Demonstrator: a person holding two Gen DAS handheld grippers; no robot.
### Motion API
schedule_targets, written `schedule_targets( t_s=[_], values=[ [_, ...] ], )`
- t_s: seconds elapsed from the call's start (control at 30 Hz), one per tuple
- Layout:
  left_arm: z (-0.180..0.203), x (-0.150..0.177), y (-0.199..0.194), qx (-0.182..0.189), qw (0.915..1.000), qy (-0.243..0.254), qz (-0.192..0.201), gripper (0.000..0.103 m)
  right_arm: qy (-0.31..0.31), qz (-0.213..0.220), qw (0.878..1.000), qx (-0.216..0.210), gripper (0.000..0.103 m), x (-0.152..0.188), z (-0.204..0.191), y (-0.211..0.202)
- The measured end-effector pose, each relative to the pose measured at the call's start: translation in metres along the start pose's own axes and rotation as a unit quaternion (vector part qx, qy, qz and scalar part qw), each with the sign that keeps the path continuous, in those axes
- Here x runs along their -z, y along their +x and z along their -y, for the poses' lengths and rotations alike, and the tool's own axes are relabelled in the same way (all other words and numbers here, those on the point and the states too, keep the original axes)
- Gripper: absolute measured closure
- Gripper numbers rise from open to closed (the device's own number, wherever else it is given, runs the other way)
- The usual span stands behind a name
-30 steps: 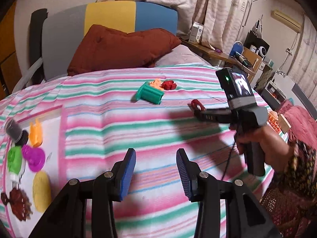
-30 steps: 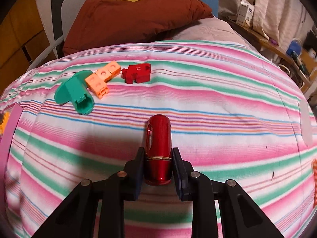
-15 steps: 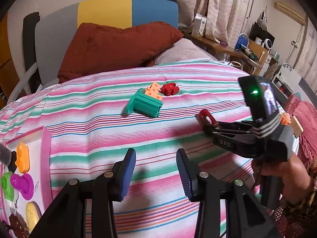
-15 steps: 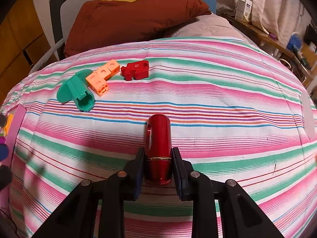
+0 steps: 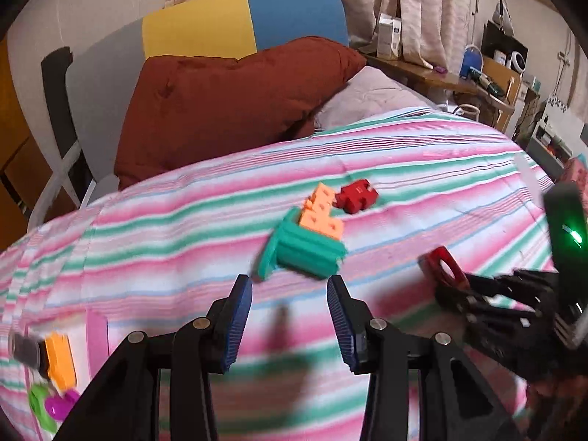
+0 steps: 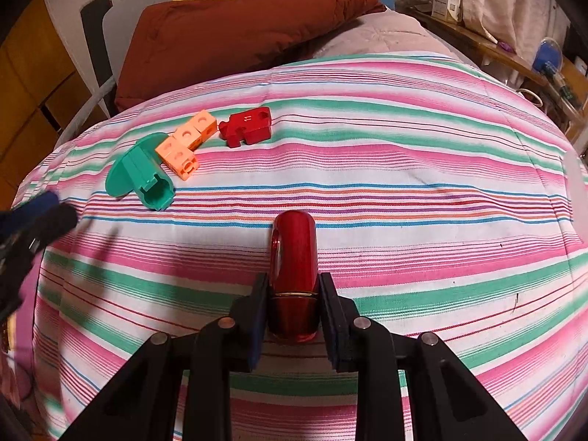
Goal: Organize rigid objects
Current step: 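Grasp the teal cup-shaped piece with the left tool while the right holds the red cylinder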
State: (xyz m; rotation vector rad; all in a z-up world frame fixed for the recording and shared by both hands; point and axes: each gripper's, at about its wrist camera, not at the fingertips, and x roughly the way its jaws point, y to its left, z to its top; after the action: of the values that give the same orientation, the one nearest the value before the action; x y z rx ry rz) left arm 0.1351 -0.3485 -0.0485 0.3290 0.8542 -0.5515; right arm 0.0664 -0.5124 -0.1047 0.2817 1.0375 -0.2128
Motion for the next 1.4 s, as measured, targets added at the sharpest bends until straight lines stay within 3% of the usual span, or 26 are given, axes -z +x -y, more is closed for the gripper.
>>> schedule_targets(
  t_s=[0.1,0.23,0.33,0.43,0.53,0.63,0.7,0.73,0.83,0.9,0.97,1.03,1.13,1.27,1.4],
  values=[
    [0.001,-0.015,0.015,0.015,0.9999,0.001,-0.006,0.06,0.006,-0.004,1.0,-0.005,0.076,0.0,0.002,0.0],
    [-0.003,-0.026,0.044,0.025,0.9986,-0.016,-0.043,0.06,0.015,-0.009,1.0,-0.014,0.076,-0.001,0.005,0.0],
    [-0.009,-0.032,0.052,0.039,0.9978,-0.033,-0.043,0.059,0.02,-0.012,0.999,-0.021,0.076,-0.002,0.007,0.0],
    [-0.024,-0.035,0.055,0.073,0.9935,-0.071,-0.052,0.072,0.026,-0.014,0.999,-0.025,0.076,-0.002,0.008,0.001],
    [-0.042,-0.034,0.054,0.075,0.9905,-0.101,-0.055,0.082,0.026,-0.015,0.999,-0.025,0.076,-0.002,0.008,0.001],
    [-0.061,-0.026,0.053,0.098,0.9822,-0.149,-0.059,0.084,0.026,-0.014,0.999,-0.026,0.076,-0.002,0.008,0.001],
    [-0.075,-0.019,0.052,0.093,0.9784,-0.176,-0.057,0.085,0.026,-0.014,0.999,-0.026,0.076,-0.002,0.008,0.002],
    [-0.08,-0.014,0.055,0.071,0.9789,-0.178,-0.069,0.085,0.026,-0.014,0.999,-0.025,0.076,-0.002,0.008,0.001],
    [-0.091,0.0,0.063,0.055,0.9759,-0.192,-0.087,0.086,0.024,-0.013,0.999,-0.023,0.076,-0.002,0.008,0.001],
    [-0.095,0.008,0.055,0.057,0.9747,-0.204,-0.071,0.086,0.024,-0.013,0.999,-0.024,0.076,-0.002,0.008,0.002],
    [-0.092,0.014,0.046,0.052,0.9769,-0.201,-0.052,0.082,0.023,-0.013,0.999,-0.023,0.076,-0.002,0.008,0.002],
    [-0.084,0.017,0.035,0.04,0.981,-0.187,-0.033,0.067,0.024,-0.013,0.999,-0.023,0.076,-0.002,0.008,0.002],
    [-0.071,0.011,0.024,0.027,0.989,-0.146,0.0,0.06,0.024,-0.013,0.999,-0.024,0.076,-0.002,0.008,0.002],
    [-0.046,-0.008,0.023,-0.009,0.9971,-0.075,0.013,0.06,0.024,-0.014,0.999,-0.025,0.076,-0.002,0.009,0.002],
    [-0.04,-0.029,0.04,-0.043,0.9977,-0.052,-0.008,0.06,0.026,-0.016,0.999,-0.026,0.076,-0.004,0.01,0.002]
  ],
)
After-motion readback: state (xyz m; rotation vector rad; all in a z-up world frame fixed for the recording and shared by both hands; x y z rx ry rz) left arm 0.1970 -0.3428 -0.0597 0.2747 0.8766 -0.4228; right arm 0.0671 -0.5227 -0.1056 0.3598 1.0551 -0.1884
